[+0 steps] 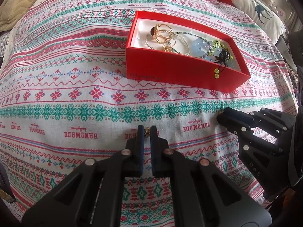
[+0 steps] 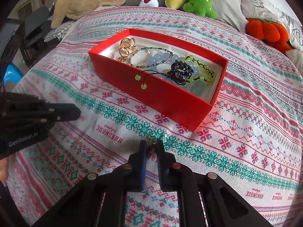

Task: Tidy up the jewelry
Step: 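Carry both held gold earrings over the red box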

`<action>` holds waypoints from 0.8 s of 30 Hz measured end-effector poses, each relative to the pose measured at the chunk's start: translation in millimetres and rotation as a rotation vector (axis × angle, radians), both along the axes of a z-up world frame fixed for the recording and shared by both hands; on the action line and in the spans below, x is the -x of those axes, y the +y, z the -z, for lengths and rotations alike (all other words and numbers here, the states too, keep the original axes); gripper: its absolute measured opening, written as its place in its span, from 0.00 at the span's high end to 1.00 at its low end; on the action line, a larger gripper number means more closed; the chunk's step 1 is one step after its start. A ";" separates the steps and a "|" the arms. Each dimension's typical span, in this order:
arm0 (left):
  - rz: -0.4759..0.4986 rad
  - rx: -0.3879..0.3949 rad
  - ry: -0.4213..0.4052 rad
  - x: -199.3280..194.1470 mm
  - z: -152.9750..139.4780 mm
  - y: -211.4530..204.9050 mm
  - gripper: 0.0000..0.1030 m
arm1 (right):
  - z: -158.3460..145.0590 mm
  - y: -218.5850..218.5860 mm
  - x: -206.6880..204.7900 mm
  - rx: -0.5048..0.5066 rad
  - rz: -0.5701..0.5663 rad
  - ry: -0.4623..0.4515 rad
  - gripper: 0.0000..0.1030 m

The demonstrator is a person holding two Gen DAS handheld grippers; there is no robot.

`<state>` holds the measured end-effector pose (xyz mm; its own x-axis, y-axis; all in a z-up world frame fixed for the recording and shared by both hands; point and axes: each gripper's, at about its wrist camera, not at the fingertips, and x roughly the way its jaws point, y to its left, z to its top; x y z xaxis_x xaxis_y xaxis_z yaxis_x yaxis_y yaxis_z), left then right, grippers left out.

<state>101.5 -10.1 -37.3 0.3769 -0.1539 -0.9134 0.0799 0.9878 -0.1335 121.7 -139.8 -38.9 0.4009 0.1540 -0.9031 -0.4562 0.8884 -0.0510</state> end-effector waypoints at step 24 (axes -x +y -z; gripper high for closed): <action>-0.030 0.052 -0.100 -6.8 -39.4 11.6 0.93 | -59.1 -4.9 -2.9 -0.096 0.039 -0.065 0.91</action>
